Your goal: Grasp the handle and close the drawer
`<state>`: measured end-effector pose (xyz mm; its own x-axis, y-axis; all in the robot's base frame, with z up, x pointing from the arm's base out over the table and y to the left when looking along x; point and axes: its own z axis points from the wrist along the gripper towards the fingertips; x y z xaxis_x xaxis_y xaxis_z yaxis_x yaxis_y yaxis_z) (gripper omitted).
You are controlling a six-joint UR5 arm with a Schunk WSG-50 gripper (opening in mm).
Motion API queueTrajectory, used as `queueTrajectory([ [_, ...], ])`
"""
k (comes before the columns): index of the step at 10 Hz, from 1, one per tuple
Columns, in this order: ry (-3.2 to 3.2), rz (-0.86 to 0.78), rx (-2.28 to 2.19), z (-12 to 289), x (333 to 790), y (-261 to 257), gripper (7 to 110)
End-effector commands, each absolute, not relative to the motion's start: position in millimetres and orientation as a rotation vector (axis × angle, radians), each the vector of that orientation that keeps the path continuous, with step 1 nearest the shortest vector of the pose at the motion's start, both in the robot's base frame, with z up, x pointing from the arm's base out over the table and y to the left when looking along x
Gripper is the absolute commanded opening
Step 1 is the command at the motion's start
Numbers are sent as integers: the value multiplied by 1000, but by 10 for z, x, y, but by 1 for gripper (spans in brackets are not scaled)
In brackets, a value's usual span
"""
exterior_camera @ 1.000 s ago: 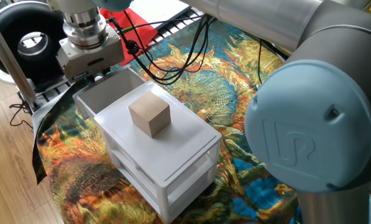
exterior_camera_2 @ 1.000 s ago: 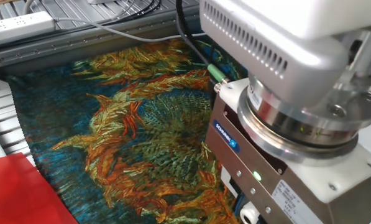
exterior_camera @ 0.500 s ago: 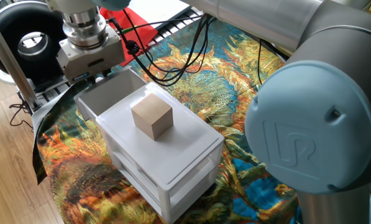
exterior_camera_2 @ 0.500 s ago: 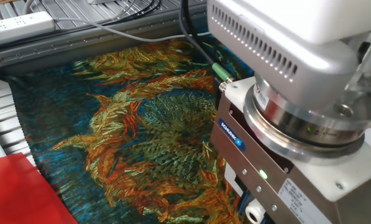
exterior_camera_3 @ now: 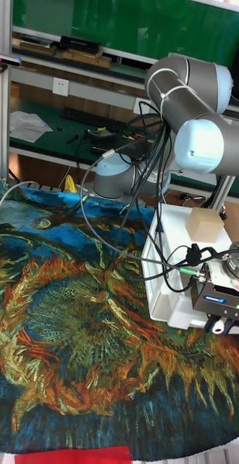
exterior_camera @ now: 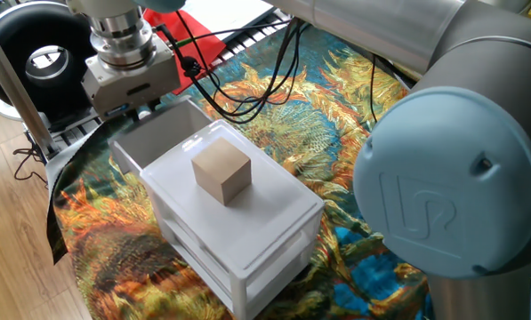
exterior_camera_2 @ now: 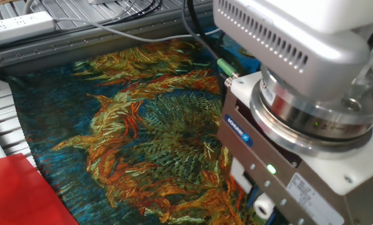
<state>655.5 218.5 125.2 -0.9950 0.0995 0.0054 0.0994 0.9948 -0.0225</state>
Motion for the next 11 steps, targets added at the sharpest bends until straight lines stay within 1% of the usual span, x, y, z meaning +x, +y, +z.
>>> queueTrajectory([
  [1, -3128, 16, -143, 1289, 6521, 2190, 7],
  [11, -3132, 30, -141, 1330, 6339, 2182, 7],
])
